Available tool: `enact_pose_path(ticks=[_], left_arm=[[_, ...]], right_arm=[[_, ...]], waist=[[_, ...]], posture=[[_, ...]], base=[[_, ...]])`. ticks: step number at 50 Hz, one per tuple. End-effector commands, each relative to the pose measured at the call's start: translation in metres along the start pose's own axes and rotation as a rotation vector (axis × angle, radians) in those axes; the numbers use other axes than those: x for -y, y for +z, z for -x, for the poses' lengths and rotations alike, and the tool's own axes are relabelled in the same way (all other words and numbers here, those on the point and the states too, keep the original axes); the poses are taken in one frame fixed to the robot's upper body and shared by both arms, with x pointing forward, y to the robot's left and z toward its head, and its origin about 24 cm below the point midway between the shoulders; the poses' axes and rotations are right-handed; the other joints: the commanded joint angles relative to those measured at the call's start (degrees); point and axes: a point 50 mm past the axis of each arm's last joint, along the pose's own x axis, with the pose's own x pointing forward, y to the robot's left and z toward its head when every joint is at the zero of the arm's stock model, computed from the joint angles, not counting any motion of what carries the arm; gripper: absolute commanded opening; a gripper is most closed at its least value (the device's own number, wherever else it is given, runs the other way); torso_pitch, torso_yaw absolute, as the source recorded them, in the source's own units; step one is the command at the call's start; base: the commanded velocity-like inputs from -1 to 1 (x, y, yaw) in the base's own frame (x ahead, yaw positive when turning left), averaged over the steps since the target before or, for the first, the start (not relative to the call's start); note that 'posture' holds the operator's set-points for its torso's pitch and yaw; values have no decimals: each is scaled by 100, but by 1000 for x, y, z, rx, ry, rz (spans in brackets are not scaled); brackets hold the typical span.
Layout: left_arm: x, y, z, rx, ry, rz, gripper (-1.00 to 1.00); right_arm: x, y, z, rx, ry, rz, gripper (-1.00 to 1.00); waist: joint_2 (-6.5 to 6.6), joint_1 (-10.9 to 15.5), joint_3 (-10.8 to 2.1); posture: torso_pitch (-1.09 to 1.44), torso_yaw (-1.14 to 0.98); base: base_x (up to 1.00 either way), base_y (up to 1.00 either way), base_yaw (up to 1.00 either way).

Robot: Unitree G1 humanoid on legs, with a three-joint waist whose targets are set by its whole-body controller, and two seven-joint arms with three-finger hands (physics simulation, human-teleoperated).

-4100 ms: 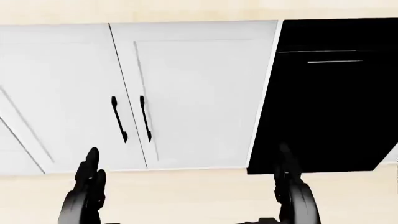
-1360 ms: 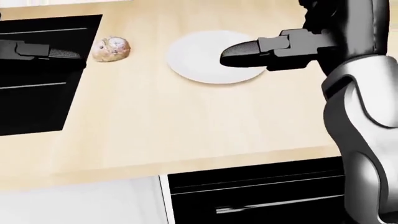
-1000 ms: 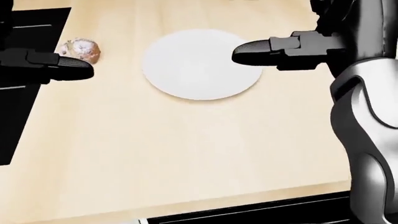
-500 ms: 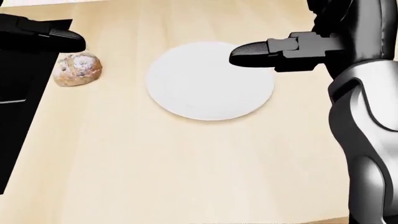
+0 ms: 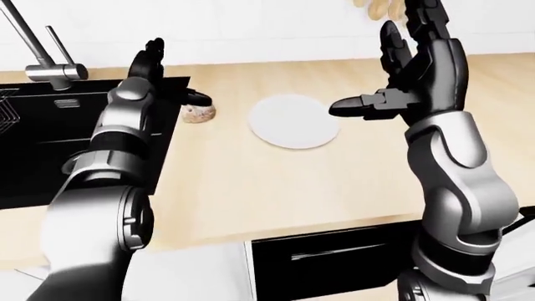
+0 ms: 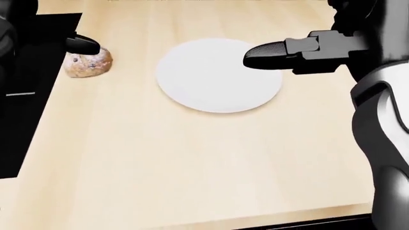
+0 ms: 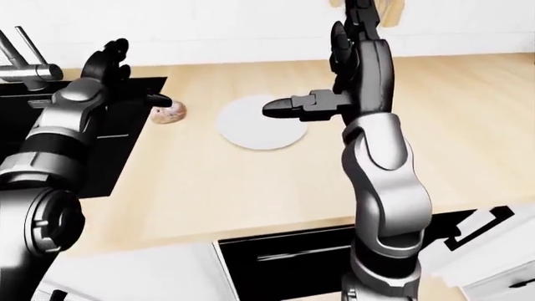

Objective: Place the pastries on the plates.

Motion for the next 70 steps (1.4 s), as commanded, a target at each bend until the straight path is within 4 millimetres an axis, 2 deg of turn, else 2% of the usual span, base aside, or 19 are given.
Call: enact_pose_path(ticks=[1, 18, 27, 34, 45, 70], left_arm=[[-9, 29, 2, 111, 51, -1, 100], [16, 2, -2, 51, 51, 43, 100], [16, 18, -3, 85, 78, 109, 100], [15, 19, -3, 93, 83, 107, 100], [15, 17, -3, 83, 70, 93, 100], [9, 7, -2, 45, 127, 46, 100]], right_arm=[[2, 16, 0, 82, -5, 9, 100], [5, 21, 2, 85, -12, 21, 100], [7, 23, 6, 83, -18, 22, 100], [8, 23, 9, 82, -21, 27, 100], [11, 40, 8, 127, -36, 26, 100], [12, 38, 12, 119, -33, 34, 100]], waist=[[22, -1, -168], [-3, 26, -230], [-27, 38, -236], [-18, 41, -203], [10, 28, 24], [72, -29, 615]], posture=[[0, 0], [0, 0], [0, 0], [2, 0], [9, 0], [29, 0]], base=[[0, 0, 0], [0, 0, 0], [0, 0, 0], [0, 0, 0], [0, 0, 0], [0, 0, 0]])
